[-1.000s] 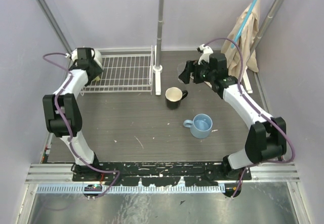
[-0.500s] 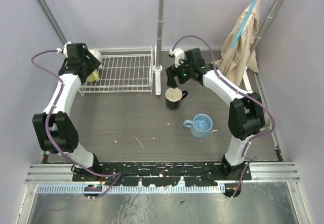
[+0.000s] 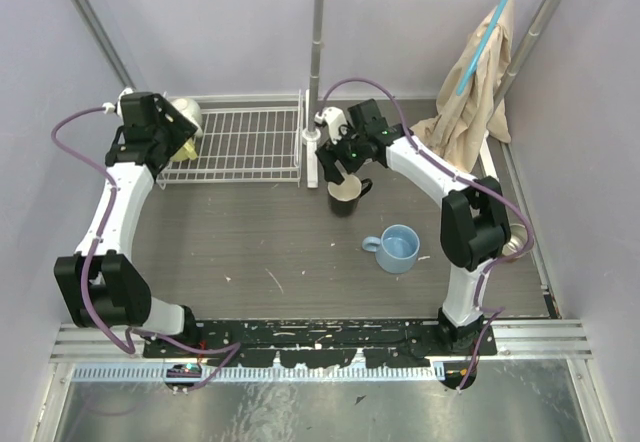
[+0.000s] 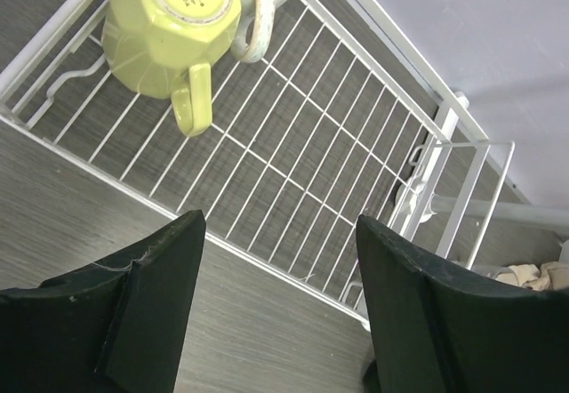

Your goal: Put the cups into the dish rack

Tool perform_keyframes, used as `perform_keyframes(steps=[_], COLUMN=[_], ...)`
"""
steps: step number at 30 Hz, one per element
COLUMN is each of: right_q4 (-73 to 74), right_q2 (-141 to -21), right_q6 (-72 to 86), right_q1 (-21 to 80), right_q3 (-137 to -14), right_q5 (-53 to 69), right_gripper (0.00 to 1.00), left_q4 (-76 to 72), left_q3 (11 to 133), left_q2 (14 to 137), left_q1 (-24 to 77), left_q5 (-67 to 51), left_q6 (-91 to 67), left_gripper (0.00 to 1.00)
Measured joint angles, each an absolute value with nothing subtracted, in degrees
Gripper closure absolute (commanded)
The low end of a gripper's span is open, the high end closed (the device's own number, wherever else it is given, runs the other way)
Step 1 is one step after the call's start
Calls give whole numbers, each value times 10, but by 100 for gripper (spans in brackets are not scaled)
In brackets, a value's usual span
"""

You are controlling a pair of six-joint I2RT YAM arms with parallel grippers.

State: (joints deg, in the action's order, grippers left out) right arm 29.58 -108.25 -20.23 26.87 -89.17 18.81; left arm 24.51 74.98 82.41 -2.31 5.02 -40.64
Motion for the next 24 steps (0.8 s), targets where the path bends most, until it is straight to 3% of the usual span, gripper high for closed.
perform_keyframes(steps=[24], right_q4=[288], right_q2=[-1005], right_q6=[-211], right_q1=[254], right_q3=[-830], right_q5=[150], right_gripper=[17], left_q4=[247], left_q3=[718], left_q2=[817], left_q1=[-25], left_q5=[33], left_q6=[-421], left_gripper=[24])
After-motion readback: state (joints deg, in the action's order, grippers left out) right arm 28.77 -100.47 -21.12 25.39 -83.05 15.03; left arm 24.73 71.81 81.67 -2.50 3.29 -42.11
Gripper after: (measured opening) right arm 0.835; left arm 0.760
